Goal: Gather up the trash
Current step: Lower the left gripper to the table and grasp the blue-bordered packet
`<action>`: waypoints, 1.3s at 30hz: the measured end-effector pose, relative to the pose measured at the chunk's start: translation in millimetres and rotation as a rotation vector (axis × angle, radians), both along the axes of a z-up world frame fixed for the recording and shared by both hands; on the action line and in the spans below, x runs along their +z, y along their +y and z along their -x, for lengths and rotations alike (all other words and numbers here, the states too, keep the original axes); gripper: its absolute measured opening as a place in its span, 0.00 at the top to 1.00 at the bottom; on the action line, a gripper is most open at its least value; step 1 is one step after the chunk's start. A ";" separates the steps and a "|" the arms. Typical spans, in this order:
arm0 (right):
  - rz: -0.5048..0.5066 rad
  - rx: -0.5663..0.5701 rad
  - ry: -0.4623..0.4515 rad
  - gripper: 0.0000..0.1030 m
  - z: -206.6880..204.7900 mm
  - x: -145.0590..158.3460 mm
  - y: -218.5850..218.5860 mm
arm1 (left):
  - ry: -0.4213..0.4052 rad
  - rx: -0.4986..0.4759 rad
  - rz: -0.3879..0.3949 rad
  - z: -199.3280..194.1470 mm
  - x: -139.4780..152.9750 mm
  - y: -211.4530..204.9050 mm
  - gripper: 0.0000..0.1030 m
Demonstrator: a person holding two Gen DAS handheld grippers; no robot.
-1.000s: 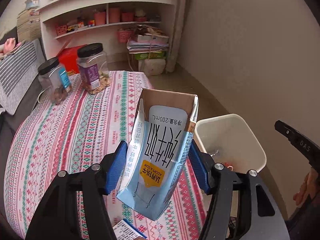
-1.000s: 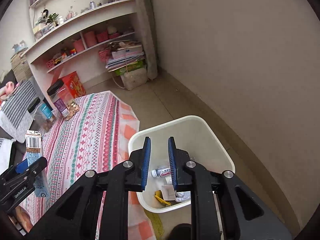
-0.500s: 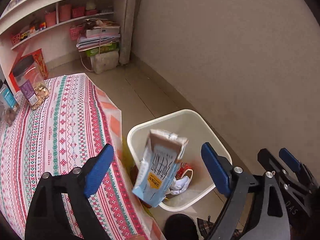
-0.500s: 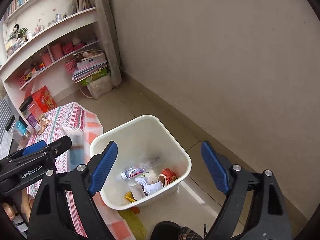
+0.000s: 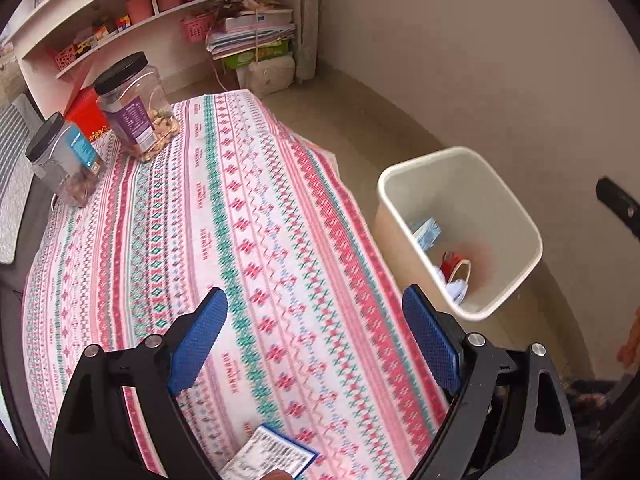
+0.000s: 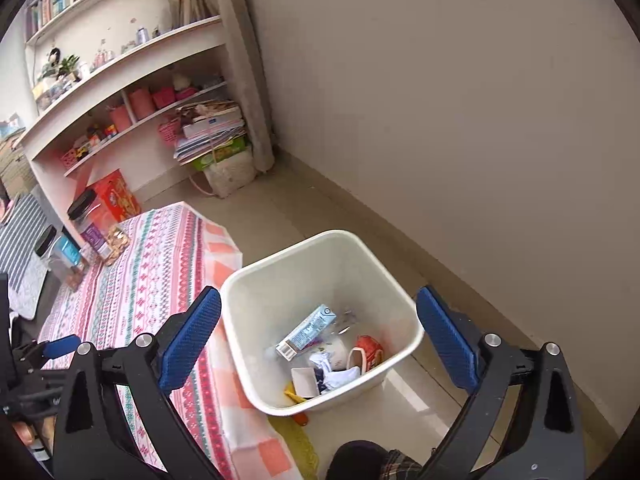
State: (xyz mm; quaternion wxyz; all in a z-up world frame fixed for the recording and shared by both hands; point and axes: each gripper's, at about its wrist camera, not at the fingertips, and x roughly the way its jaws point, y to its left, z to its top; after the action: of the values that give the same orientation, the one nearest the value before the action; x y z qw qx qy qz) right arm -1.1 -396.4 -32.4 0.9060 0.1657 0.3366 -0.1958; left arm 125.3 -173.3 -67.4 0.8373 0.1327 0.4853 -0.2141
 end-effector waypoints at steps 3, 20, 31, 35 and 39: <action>0.006 0.050 0.007 0.08 -8.3 1.5 15.9 | 0.067 -0.090 -0.110 10.6 -12.9 18.5 0.16; 0.044 0.208 0.085 0.07 -51.8 -7.1 81.9 | 0.263 -0.251 -0.322 72.0 -109.3 65.4 0.16; 0.108 0.285 0.150 0.07 -85.3 -23.8 127.1 | 0.244 -0.226 -0.180 84.7 -108.4 112.9 0.40; 0.132 0.296 0.123 0.07 -94.9 -23.2 142.2 | 0.222 -0.175 -0.167 77.9 -102.6 140.8 0.40; 0.125 0.336 0.101 0.07 -105.4 -25.3 161.0 | 0.195 -0.045 -0.114 60.5 -86.7 179.9 0.40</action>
State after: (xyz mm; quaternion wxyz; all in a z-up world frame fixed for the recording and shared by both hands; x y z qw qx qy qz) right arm 104.4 -235.4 -57.7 0.9165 0.0405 0.3917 -0.0704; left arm 64.8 6.6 -154.1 0.7722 0.1695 0.5727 -0.2169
